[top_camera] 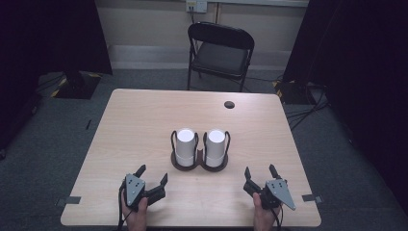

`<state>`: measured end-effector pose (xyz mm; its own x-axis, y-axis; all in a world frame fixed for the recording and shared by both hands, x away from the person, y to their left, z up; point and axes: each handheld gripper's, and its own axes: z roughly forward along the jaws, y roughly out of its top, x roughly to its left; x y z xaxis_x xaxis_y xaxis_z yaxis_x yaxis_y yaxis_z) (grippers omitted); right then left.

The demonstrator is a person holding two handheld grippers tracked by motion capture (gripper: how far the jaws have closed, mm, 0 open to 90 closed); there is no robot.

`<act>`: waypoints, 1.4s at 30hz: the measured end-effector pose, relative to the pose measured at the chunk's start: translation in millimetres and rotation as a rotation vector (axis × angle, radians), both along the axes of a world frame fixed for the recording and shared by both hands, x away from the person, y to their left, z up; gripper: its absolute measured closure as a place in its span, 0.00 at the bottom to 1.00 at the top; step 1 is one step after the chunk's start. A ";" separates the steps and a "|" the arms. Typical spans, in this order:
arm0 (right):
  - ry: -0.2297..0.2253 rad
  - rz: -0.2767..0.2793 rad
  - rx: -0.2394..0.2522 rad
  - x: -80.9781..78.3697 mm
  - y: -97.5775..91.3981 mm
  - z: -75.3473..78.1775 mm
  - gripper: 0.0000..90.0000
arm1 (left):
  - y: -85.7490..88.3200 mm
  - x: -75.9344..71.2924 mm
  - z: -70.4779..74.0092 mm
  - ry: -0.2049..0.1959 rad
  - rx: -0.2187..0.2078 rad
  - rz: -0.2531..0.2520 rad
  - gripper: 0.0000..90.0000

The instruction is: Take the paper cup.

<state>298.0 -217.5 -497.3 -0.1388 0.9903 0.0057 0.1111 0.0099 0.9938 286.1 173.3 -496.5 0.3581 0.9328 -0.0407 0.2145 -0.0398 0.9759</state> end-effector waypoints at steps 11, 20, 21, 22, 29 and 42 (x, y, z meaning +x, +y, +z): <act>0.030 0.036 0.005 0.7 0.4 0.8 0.17 | 4.9 11.1 4.7 0.052 -0.055 -0.053 0.17; 0.038 0.036 -0.001 0.8 1.6 1.0 0.17 | -8.1 14.1 16.1 0.041 -0.053 -0.112 0.18; 0.038 0.036 -0.001 0.8 1.6 1.0 0.17 | -9.8 13.5 17.9 0.037 -0.059 -0.124 0.18; 0.037 0.035 -0.001 0.6 1.8 1.0 0.17 | -10.9 12.8 19.9 0.036 -0.059 -0.140 0.18; 0.040 0.040 -0.002 0.4 1.9 1.1 0.17 | -25.0 8.3 31.2 0.027 -0.055 -0.234 0.18; 0.049 0.046 -0.008 1.6 2.4 1.3 0.18 | -53.8 14.8 53.8 0.014 -0.021 -0.349 0.25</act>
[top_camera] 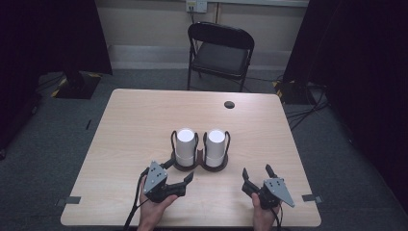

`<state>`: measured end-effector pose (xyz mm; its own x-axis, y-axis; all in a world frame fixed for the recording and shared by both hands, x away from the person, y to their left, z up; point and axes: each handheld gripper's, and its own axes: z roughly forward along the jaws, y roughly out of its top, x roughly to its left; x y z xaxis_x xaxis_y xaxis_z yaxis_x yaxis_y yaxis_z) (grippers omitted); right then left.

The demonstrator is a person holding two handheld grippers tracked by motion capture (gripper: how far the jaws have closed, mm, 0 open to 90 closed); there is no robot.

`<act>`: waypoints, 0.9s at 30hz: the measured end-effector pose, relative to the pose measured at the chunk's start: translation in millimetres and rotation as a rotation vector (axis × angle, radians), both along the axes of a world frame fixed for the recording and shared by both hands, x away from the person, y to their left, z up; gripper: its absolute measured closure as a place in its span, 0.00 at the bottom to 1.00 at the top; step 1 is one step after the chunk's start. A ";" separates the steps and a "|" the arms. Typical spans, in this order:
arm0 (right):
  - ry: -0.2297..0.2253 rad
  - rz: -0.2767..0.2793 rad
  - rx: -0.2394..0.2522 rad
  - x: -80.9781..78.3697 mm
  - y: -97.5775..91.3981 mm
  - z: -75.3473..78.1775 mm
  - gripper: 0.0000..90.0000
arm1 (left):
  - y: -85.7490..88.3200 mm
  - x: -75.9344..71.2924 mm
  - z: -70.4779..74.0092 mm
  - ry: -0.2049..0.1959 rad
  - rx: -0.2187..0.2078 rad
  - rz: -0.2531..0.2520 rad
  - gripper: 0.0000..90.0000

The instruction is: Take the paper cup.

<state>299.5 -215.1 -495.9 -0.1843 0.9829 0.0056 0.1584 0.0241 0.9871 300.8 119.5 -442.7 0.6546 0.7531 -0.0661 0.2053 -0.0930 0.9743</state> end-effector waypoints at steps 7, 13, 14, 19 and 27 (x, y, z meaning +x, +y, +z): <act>0.001 -0.001 -0.001 0.0 0.1 0.0 0.19 | -11.1 4.9 6.1 -0.053 0.008 -0.051 0.24; 0.004 0.004 -0.004 0.2 0.0 0.1 0.20 | -18.8 13.5 13.0 -0.070 0.021 -0.068 0.21; 0.005 0.004 -0.004 0.2 0.1 0.1 0.20 | -21.3 16.0 15.8 -0.071 0.022 -0.079 0.21; 0.004 0.006 -0.004 0.1 0.0 0.1 0.20 | -26.0 19.9 19.7 -0.077 0.030 -0.091 0.21; 0.003 0.009 -0.001 -0.1 0.2 0.1 0.20 | -32.6 30.6 28.4 -0.070 0.036 -0.116 0.21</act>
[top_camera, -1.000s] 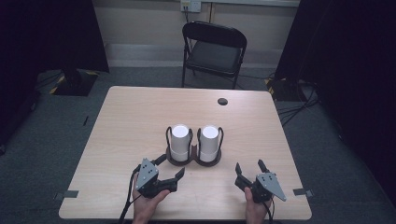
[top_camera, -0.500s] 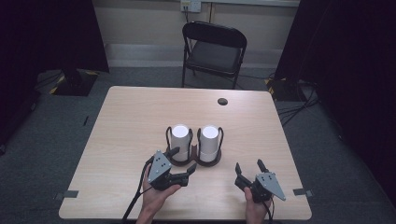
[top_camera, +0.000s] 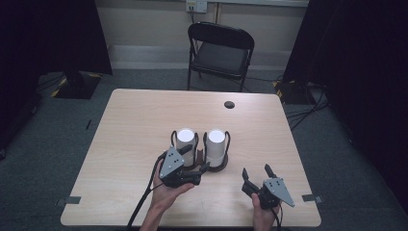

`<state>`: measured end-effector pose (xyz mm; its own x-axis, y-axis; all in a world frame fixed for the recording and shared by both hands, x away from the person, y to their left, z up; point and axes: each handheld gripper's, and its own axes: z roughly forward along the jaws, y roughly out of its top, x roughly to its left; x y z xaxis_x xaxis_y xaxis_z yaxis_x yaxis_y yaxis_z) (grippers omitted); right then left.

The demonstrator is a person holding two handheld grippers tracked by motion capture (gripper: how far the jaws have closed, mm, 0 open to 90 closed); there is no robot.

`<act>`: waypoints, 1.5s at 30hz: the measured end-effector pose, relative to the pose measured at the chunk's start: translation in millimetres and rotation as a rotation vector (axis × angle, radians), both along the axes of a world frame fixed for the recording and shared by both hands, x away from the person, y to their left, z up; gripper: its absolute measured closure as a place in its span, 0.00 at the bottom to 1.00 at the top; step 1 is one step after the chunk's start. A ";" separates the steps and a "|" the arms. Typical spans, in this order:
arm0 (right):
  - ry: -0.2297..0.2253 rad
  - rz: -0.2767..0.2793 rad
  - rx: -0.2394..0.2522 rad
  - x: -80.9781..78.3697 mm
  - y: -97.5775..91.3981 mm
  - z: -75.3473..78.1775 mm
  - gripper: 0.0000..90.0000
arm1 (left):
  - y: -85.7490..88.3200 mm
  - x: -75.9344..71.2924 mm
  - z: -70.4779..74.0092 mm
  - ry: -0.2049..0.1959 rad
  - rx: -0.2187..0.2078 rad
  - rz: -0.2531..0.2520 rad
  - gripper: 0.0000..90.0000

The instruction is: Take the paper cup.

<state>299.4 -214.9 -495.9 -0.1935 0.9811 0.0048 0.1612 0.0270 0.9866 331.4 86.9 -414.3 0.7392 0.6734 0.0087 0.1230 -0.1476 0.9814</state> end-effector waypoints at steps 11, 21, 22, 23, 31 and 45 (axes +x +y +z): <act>0.002 0.003 -0.002 0.3 0.0 0.0 0.20 | -11.2 18.0 7.8 0.001 0.023 -0.007 0.27; 0.004 0.008 -0.004 0.5 -0.2 0.0 0.20 | -23.8 31.8 14.2 -0.003 0.039 -0.040 0.25; 0.004 0.009 -0.004 0.6 -0.2 0.1 0.20 | -24.8 33.5 14.4 -0.004 0.038 -0.042 0.25; 0.004 0.009 -0.005 0.6 -0.2 0.1 0.20 | -24.8 33.5 14.4 -0.004 0.038 -0.042 0.24; 0.005 0.011 -0.006 0.7 0.1 0.1 0.20 | -30.2 47.2 17.9 0.006 0.042 -0.020 0.26; 0.004 0.018 -0.006 0.4 0.1 0.1 0.21 | -44.2 73.9 21.8 0.047 0.044 -0.039 0.26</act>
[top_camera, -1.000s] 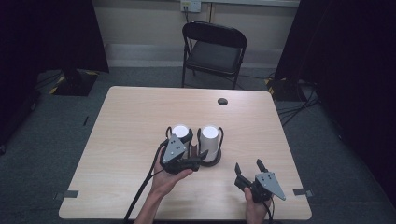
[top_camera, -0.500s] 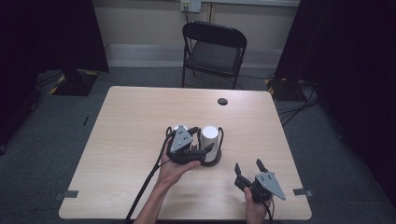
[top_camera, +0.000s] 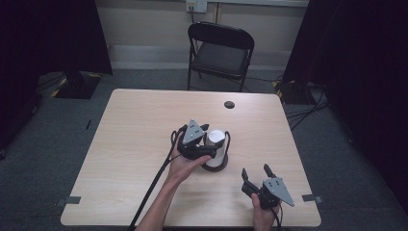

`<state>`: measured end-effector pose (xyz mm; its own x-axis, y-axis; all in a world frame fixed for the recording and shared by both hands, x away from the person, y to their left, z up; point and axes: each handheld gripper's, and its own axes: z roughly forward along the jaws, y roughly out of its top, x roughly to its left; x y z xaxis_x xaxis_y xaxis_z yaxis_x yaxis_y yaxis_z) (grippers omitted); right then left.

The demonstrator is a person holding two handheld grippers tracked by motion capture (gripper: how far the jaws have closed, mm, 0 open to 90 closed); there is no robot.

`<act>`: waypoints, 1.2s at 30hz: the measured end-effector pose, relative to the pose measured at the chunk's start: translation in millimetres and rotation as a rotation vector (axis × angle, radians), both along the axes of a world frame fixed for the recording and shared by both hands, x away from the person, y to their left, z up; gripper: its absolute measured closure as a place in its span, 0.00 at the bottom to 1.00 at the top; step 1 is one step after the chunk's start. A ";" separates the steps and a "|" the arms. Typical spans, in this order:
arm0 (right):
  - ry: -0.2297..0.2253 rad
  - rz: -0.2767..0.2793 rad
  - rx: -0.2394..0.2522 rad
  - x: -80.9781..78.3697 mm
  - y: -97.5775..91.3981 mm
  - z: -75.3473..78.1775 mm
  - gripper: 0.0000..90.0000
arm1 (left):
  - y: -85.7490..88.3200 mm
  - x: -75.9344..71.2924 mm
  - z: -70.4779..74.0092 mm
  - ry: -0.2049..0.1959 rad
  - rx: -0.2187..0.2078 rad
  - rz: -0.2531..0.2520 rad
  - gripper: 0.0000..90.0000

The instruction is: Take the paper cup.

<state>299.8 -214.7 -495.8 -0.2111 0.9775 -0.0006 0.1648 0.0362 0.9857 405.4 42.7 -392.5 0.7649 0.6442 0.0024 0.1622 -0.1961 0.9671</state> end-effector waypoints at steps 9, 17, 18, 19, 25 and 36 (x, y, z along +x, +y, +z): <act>0.000 0.007 -0.001 -0.2 0.0 0.0 0.21 | -10.9 6.7 -3.9 -0.005 0.039 0.000 0.28; -0.005 0.006 0.003 -0.6 0.2 -0.1 0.21 | -15.0 11.1 -10.7 0.003 0.052 0.010 0.29; -0.004 0.005 0.004 -0.6 0.2 -0.1 0.22 | -15.2 11.3 -11.3 0.005 0.054 0.007 0.30; -0.004 0.007 0.003 -0.6 -0.1 -0.1 0.22 | -15.8 11.5 -12.0 0.002 0.054 0.007 0.32; -0.003 0.011 0.004 -0.8 -0.4 -0.1 0.22 | -18.3 10.7 -14.1 -0.009 0.065 0.001 0.33; -0.007 0.006 0.005 -0.9 -0.2 -0.2 0.22 | -19.3 11.7 -15.4 -0.018 0.100 0.019 0.39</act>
<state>298.9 -214.9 -496.0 -0.2168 0.9762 0.0032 0.1573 0.0317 0.9870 417.1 23.4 -407.9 0.7518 0.6543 0.0813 0.1491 -0.2889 0.9457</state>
